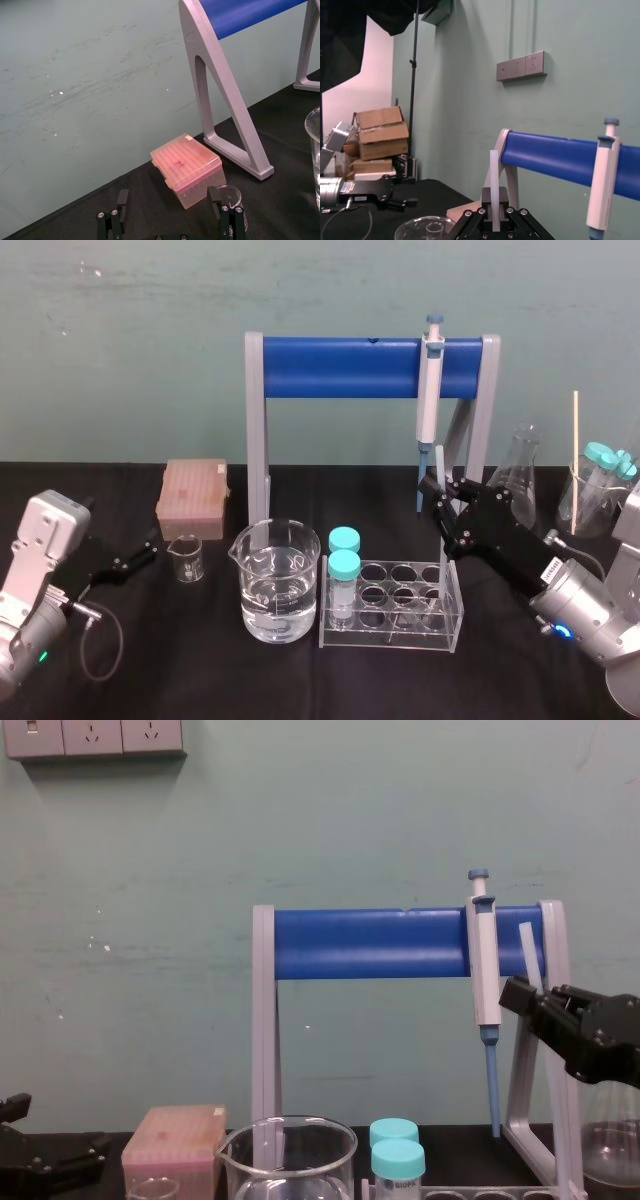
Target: Pick up the stirring rod with one hand, then place it down.
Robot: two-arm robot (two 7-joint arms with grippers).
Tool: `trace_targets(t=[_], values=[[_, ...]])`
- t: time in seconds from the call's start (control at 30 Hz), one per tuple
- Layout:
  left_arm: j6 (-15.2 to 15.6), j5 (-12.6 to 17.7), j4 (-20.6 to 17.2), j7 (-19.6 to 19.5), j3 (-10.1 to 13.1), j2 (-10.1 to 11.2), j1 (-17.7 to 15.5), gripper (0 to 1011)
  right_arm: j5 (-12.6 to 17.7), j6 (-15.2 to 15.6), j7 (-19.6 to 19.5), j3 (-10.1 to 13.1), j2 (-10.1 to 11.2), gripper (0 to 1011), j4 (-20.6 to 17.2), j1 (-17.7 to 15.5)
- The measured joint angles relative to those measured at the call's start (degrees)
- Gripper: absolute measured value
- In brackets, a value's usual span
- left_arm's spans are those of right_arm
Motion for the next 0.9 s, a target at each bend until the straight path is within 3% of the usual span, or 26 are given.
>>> trace_targets(t=[0.9], values=[[0.00, 0.00, 0.00, 0.00, 0.00, 0.00, 0.00, 1000, 0.56, 1.54, 3.29, -3.12, -1.07, 67, 9.95, 4.24]])
